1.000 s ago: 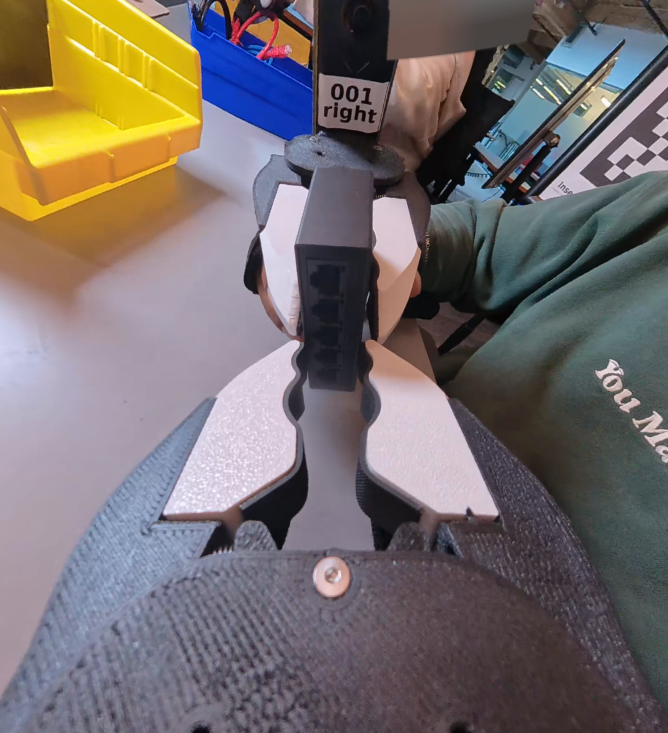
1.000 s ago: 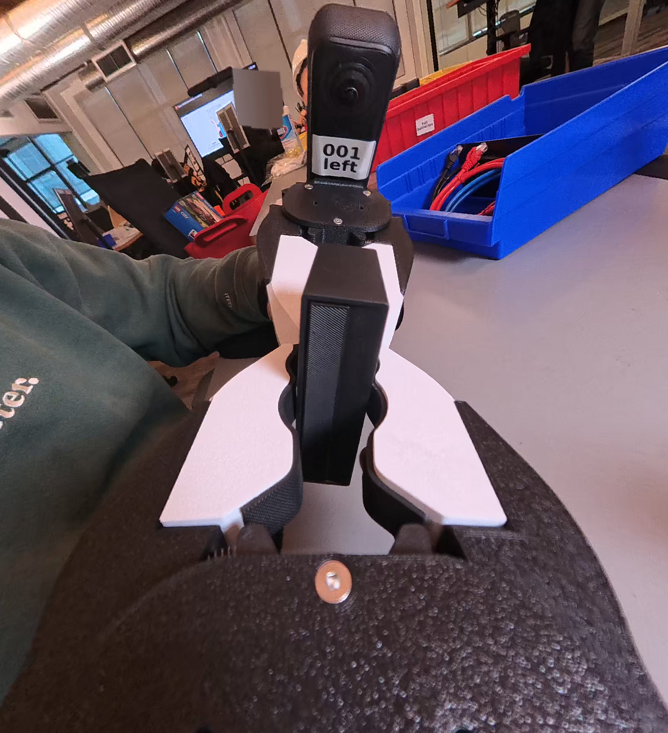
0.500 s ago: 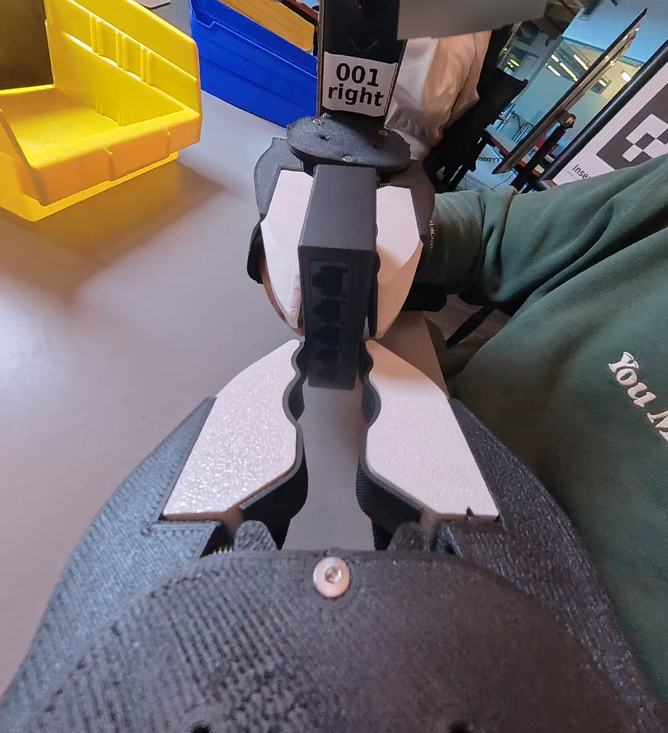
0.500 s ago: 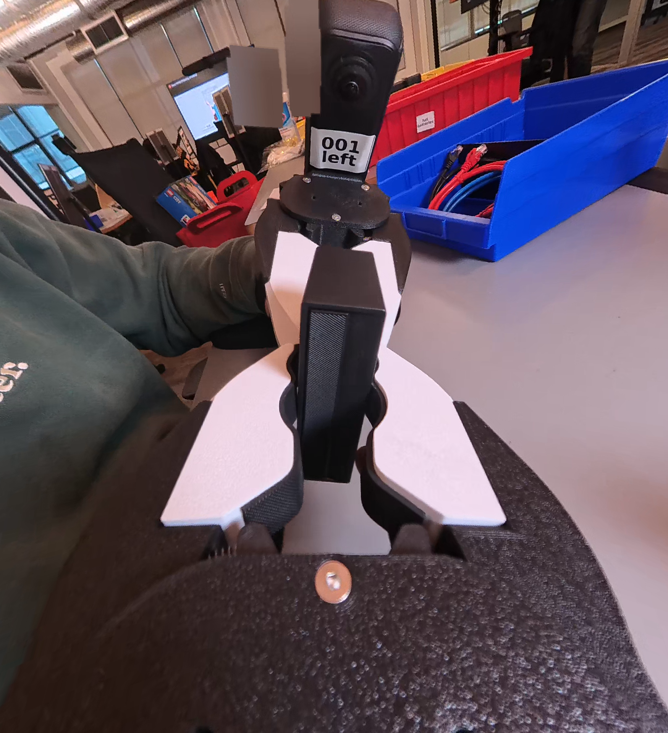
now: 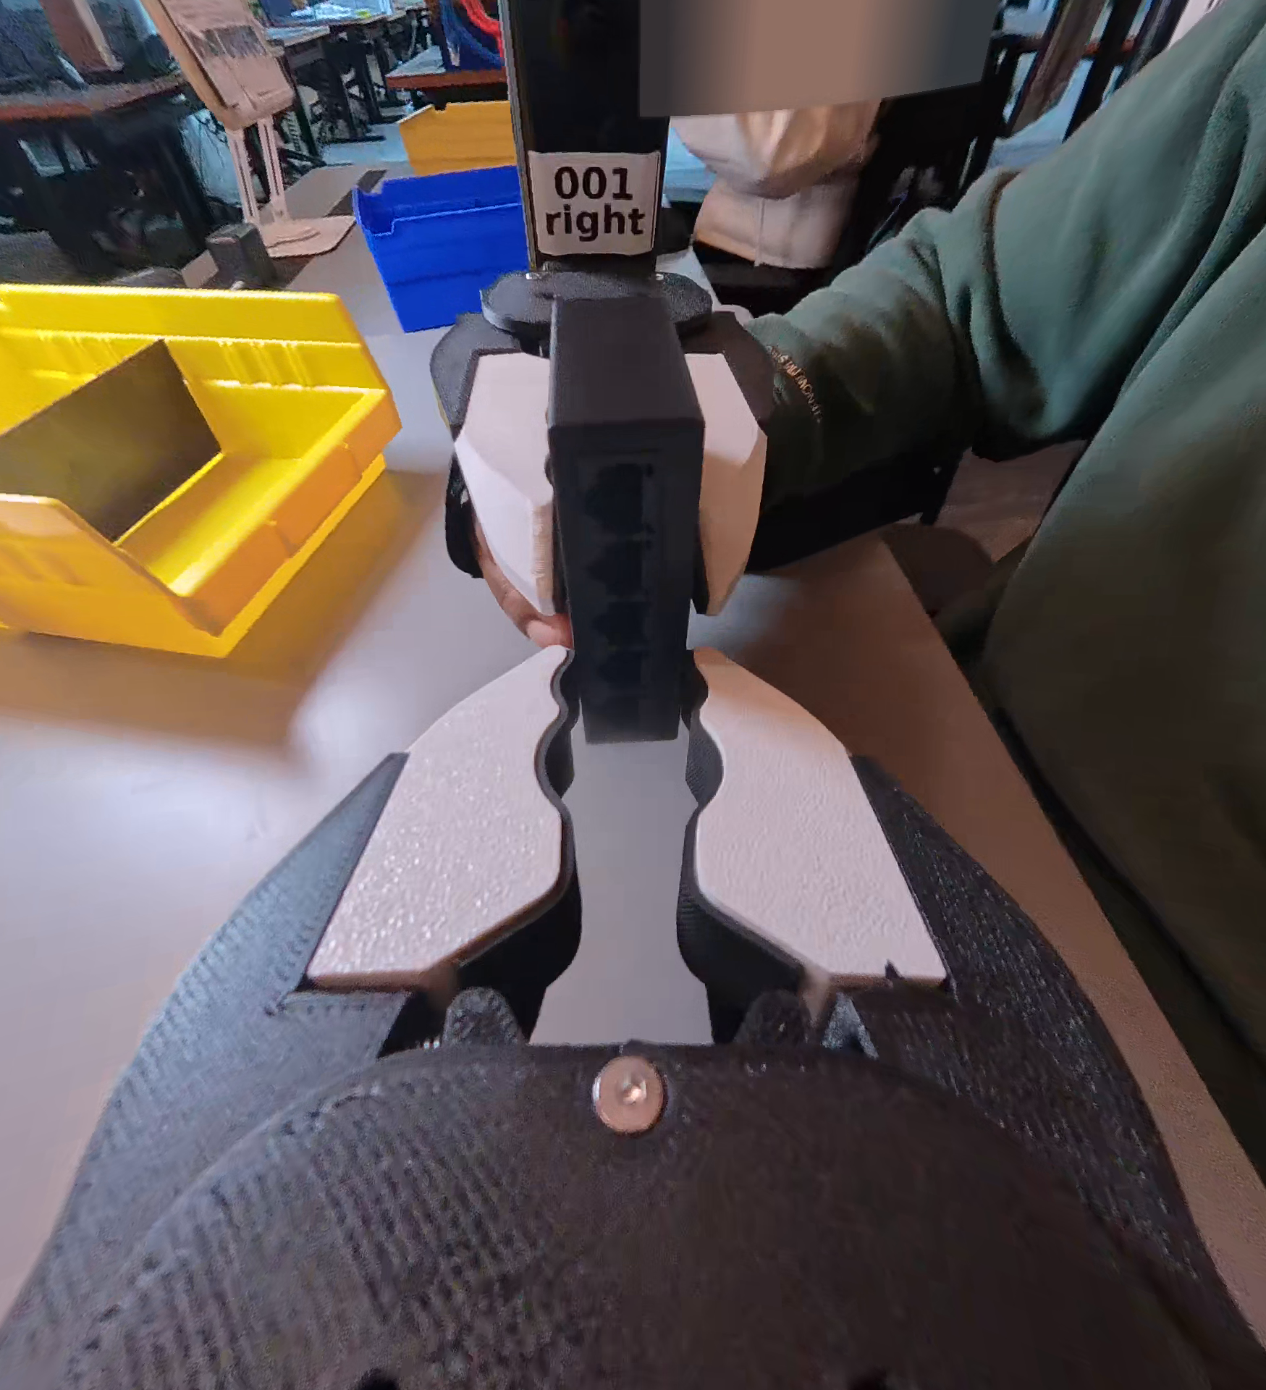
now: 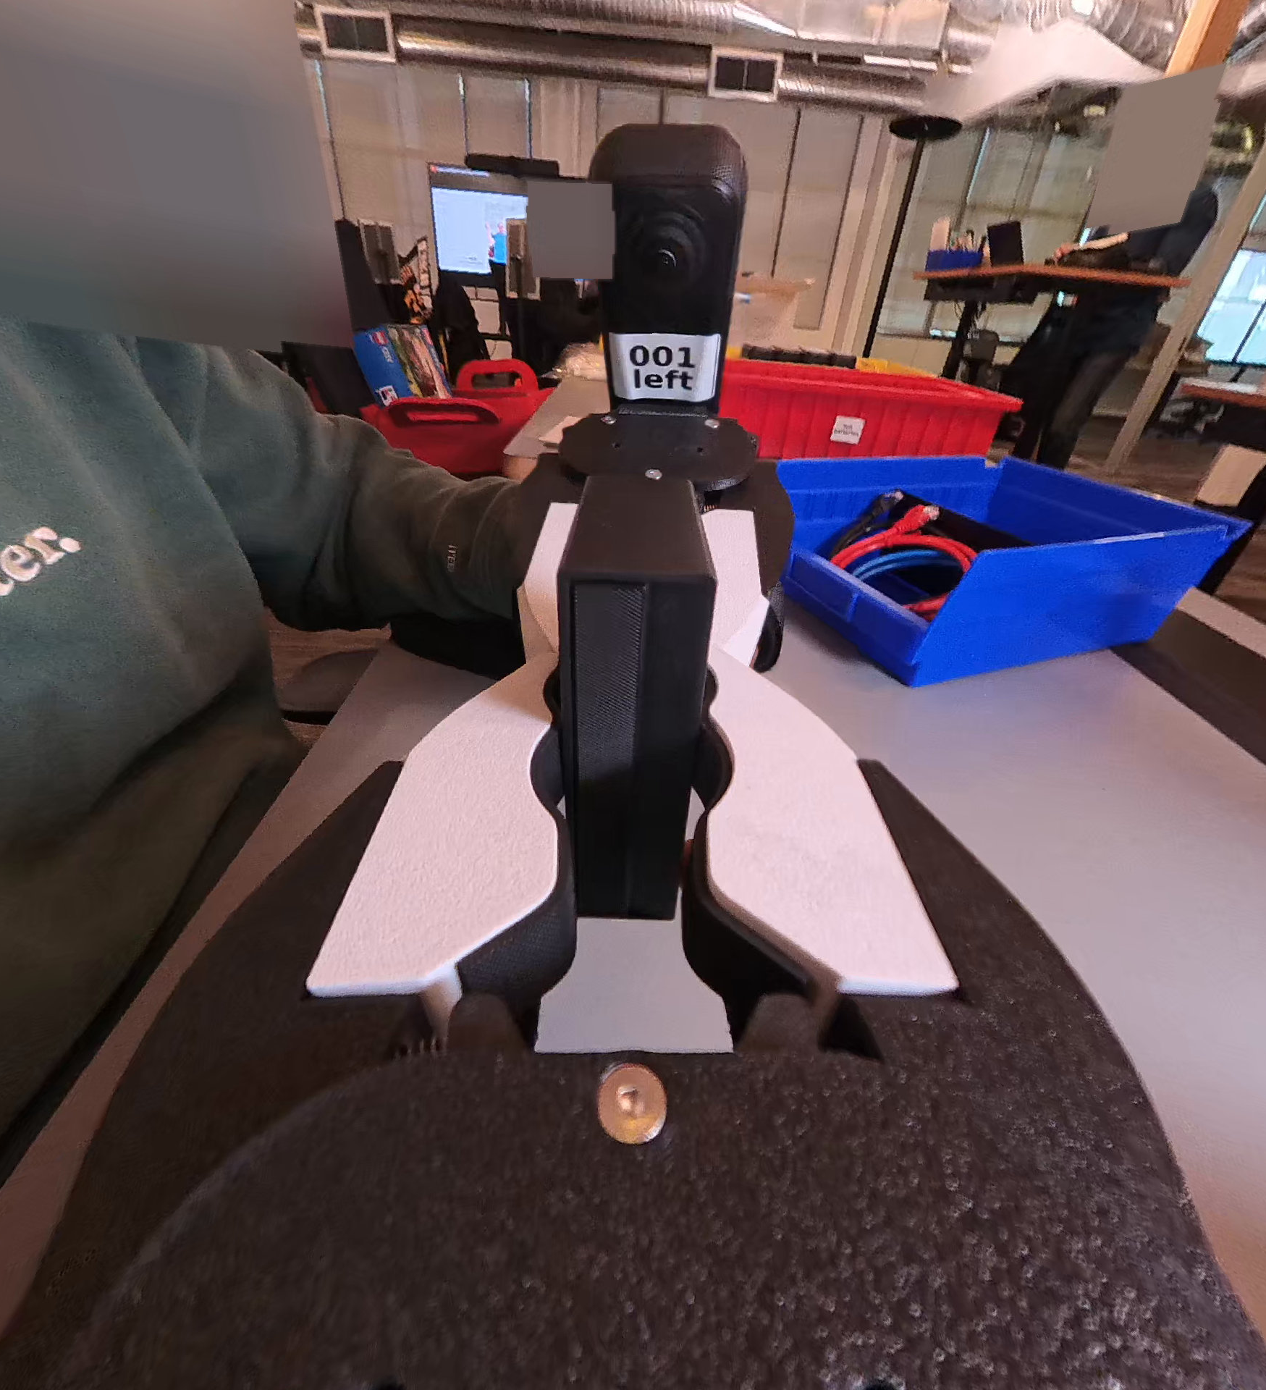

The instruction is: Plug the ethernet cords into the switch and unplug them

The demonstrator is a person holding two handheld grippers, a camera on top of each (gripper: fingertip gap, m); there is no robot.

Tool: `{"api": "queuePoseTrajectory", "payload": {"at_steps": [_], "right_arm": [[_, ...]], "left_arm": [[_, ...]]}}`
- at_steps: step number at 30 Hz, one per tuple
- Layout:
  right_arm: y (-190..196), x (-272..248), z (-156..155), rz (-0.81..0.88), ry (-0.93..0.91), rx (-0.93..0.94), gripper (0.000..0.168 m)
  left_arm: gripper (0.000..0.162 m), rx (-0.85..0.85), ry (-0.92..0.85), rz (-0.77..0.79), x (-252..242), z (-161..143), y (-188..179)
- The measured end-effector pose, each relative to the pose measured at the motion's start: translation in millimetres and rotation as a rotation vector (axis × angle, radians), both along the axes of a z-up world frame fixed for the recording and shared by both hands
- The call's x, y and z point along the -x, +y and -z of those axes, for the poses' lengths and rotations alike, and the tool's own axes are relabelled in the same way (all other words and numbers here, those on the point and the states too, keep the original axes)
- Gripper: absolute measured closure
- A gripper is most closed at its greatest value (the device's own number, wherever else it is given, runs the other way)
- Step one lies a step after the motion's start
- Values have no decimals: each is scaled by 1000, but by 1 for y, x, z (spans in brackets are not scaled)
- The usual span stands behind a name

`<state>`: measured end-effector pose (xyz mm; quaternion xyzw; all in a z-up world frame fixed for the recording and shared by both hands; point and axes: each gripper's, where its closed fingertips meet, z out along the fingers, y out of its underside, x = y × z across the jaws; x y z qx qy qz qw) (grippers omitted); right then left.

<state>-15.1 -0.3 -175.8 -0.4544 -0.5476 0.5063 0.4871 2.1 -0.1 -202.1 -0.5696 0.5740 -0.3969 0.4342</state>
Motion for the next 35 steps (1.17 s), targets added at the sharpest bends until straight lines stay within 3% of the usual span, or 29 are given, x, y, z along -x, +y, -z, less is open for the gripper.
{"api": "queuePoseTrajectory", "payload": {"at_steps": [13, 18, 23, 29, 35], "right_arm": [[-4, -1, 2, 117, -82, -386, 139], [7, -7, -2, 231, -127, -563, 138], [21, -7, -4, 310, -228, -783, 139], [27, -1, -16, 320, -265, -927, 139], [30, -9, -13, 322, -278, -909, 139]], "left_arm": [[135, -209, 22, -24, 5, -9, -1], [131, -83, -69, -38, 21, -19, 10], [133, -59, -38, -110, 32, -12, 28], [136, 9, -81, -374, 78, -29, 76], [147, -11, -165, -924, 236, -83, 141]]}}
